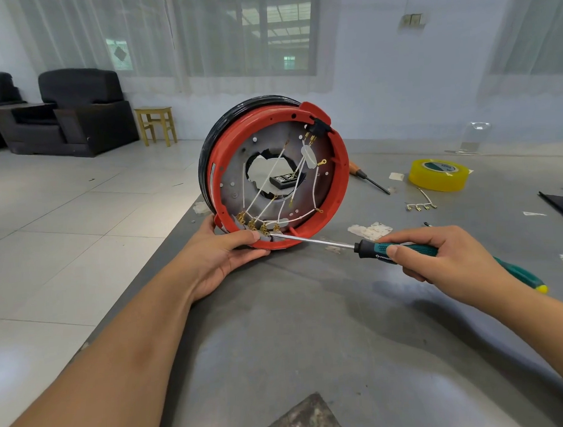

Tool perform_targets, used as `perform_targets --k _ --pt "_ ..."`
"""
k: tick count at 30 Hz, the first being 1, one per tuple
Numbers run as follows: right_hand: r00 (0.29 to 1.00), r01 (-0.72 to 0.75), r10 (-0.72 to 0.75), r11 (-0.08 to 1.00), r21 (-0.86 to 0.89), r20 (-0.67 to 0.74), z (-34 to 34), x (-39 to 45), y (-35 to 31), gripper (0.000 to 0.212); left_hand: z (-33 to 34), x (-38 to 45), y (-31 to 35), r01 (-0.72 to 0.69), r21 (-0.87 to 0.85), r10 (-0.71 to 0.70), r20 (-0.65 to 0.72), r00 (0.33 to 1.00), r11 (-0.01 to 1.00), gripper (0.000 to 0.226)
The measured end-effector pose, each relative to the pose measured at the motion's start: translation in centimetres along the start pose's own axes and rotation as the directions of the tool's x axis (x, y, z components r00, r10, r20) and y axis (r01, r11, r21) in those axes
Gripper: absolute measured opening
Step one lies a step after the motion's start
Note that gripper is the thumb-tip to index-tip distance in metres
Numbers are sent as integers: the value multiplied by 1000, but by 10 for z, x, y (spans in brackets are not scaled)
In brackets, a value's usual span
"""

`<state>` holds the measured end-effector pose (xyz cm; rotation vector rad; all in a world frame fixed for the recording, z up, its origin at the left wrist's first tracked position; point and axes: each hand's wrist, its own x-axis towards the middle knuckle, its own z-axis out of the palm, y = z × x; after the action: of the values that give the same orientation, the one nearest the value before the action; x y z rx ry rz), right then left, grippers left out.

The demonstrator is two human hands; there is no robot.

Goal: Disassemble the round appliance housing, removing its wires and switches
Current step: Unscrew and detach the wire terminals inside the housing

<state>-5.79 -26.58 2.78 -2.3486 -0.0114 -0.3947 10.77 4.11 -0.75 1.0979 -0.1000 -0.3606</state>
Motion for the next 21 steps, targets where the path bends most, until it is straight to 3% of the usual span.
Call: perform_targets --k 11,18,21 --pt "993 108 -113 983 -146 -28 11 -11 -6 26 -2 0 0 -9 28 10 -33 999 1000 47" --pt "979 194 -204 955 -224 -20 21 -15 -17 31 -2 1 -1 7 27 -6 -14 1000 1000 56" --pt "984 160 -170 974 -162 -52 17 -13 -12 34 -2 1 0 11 3 -11 -13 1000 1000 56"
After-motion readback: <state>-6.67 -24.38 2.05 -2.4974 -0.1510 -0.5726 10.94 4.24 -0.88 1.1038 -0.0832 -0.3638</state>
